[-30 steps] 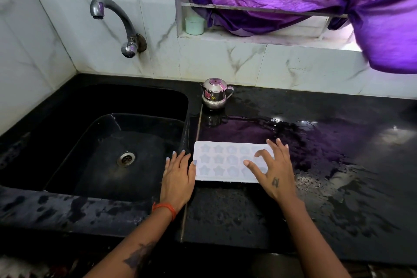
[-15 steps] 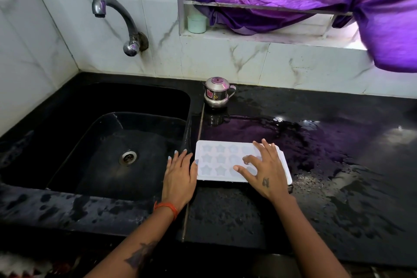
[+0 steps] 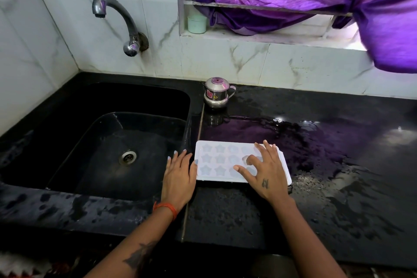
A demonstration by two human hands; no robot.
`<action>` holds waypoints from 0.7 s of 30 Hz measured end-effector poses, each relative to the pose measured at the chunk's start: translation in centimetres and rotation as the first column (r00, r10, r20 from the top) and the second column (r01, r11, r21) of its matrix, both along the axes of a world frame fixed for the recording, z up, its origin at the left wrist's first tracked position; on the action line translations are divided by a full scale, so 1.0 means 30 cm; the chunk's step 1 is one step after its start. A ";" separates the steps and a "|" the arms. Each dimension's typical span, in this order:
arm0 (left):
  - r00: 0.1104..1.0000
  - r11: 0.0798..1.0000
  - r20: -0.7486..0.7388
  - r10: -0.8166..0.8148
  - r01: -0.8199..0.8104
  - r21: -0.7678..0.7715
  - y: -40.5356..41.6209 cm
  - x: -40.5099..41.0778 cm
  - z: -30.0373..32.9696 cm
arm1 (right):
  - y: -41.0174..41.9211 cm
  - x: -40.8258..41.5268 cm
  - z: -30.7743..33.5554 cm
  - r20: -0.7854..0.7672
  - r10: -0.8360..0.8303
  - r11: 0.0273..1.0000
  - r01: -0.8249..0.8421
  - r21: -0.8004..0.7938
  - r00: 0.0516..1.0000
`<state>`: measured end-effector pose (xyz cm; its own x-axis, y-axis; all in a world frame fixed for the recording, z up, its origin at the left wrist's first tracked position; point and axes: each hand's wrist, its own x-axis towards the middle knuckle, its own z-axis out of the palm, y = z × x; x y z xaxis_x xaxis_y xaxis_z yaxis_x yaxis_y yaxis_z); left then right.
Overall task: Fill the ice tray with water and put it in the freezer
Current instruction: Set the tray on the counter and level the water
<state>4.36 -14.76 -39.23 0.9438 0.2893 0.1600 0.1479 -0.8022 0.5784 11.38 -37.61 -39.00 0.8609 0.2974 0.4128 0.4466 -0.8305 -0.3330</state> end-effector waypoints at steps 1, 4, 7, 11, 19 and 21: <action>1.000 1.000 -0.003 0.001 -0.001 -0.001 -0.001 0.001 0.001 | 0.000 0.001 -0.002 0.008 -0.001 1.000 0.002 -0.005 1.000; 1.000 1.000 -0.001 0.003 -0.003 -0.008 -0.002 0.000 0.004 | 0.000 0.003 -0.004 0.018 -0.001 1.000 0.001 -0.008 1.000; 1.000 1.000 -0.005 0.004 -0.004 -0.005 -0.002 0.000 0.007 | 0.000 0.001 -0.002 0.010 0.001 1.000 -0.001 -0.008 1.000; 1.000 1.000 -0.008 0.002 -0.002 -0.003 -0.003 -0.001 0.007 | -0.001 0.001 0.000 0.001 0.014 1.000 -0.014 0.004 1.000; 1.000 1.000 -0.006 0.000 0.000 -0.001 -0.003 -0.002 0.008 | -0.002 -0.008 0.012 -0.042 0.037 0.998 -0.035 0.046 0.998; 1.000 1.000 -0.009 0.000 0.000 0.001 -0.002 -0.002 0.006 | -0.002 -0.007 0.012 -0.037 0.038 0.998 -0.036 0.048 0.999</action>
